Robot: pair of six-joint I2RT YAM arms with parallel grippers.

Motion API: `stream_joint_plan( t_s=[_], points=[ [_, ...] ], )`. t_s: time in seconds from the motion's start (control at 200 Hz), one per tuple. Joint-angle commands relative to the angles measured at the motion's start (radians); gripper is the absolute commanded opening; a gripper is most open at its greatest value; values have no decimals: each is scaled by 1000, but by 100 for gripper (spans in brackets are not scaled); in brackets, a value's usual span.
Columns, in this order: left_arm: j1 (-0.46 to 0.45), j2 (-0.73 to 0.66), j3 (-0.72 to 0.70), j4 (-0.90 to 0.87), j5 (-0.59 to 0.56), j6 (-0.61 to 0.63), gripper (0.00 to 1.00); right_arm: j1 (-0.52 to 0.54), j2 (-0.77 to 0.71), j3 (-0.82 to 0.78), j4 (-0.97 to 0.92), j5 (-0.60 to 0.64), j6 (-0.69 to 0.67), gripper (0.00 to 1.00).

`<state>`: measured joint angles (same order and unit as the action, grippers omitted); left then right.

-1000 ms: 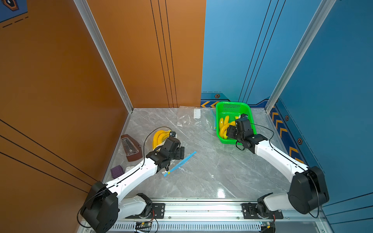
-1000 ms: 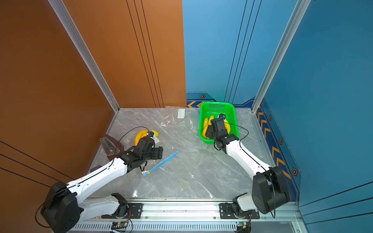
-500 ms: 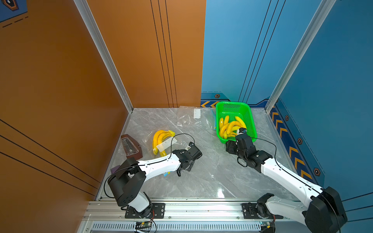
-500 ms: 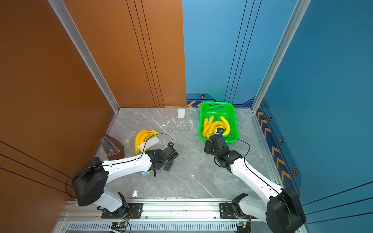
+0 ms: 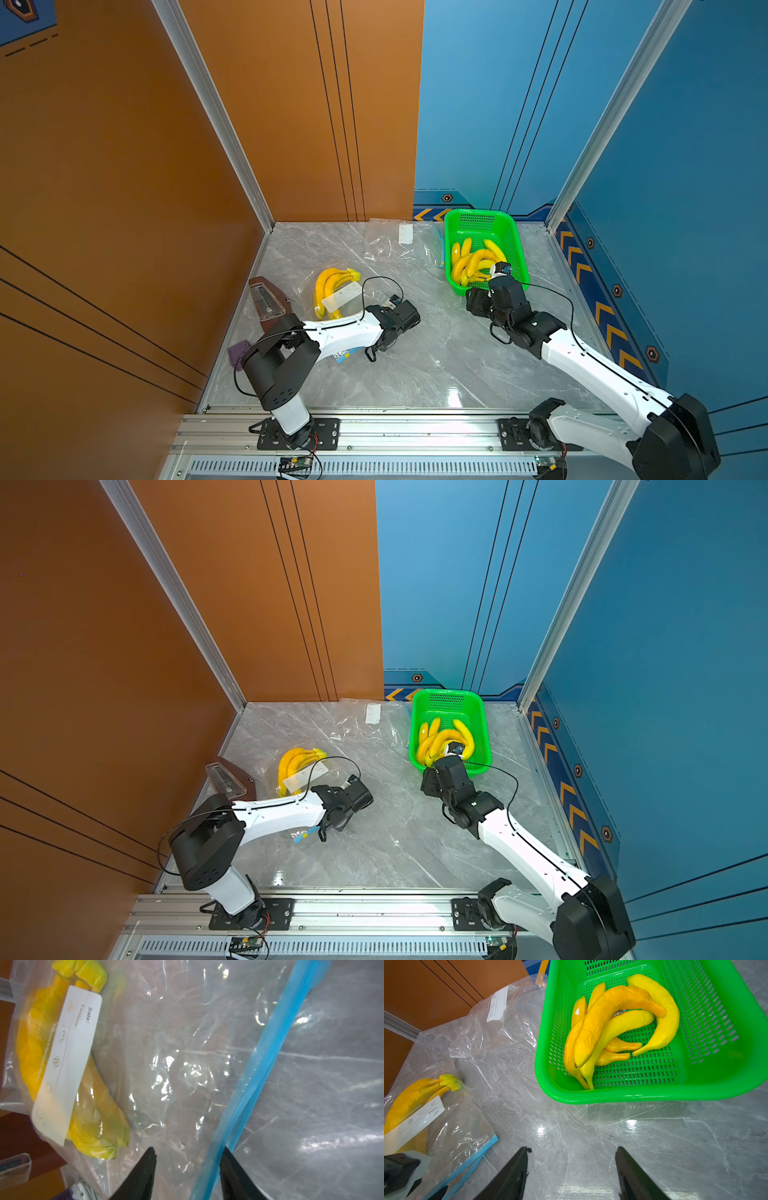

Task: Open the zip-top bag and take out the banana
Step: Pick up the banana from the zipper food storage bag.

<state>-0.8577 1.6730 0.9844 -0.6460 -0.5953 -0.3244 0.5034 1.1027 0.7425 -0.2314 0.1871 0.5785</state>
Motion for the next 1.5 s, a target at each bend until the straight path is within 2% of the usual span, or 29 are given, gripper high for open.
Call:
stream_joint_plan(
  t_s=[0.0, 0.045, 0.13, 0.26, 0.44, 0.651, 0.711, 0.806, 1.041, 1.496],
  points=[
    [10, -2, 22, -30, -49, -13, 41, 7, -39, -39, 6, -6, 19, 68],
    [15, -8, 20, -30, -68, -25, 35, 7, -48, -55, 16, -12, 23, 68],
    [30, -23, 12, -29, -98, -49, 29, 9, -53, -83, 44, -39, 39, 68],
    [44, -63, 17, -26, -102, -71, 10, 38, -59, -126, 116, -87, 43, 68],
    [78, -131, 39, -17, -60, -126, 0, 147, -24, -227, 363, -186, 51, 67],
    [63, -124, 109, 5, -4, -154, 0, 322, 96, -223, 550, -187, 22, 63],
    [50, -118, 121, 17, 52, -174, 0, 362, 131, -219, 612, -208, 2, 62],
    [11, -115, 138, 21, 58, -210, 0, 412, 190, -197, 678, -233, -27, 60],
    [-40, -140, 173, 25, 111, -246, 0, 434, 340, -124, 768, -250, 22, 52],
    [-66, -270, 141, 52, 111, -309, 0, 430, 463, -106, 886, -220, 58, 45]
  ],
)
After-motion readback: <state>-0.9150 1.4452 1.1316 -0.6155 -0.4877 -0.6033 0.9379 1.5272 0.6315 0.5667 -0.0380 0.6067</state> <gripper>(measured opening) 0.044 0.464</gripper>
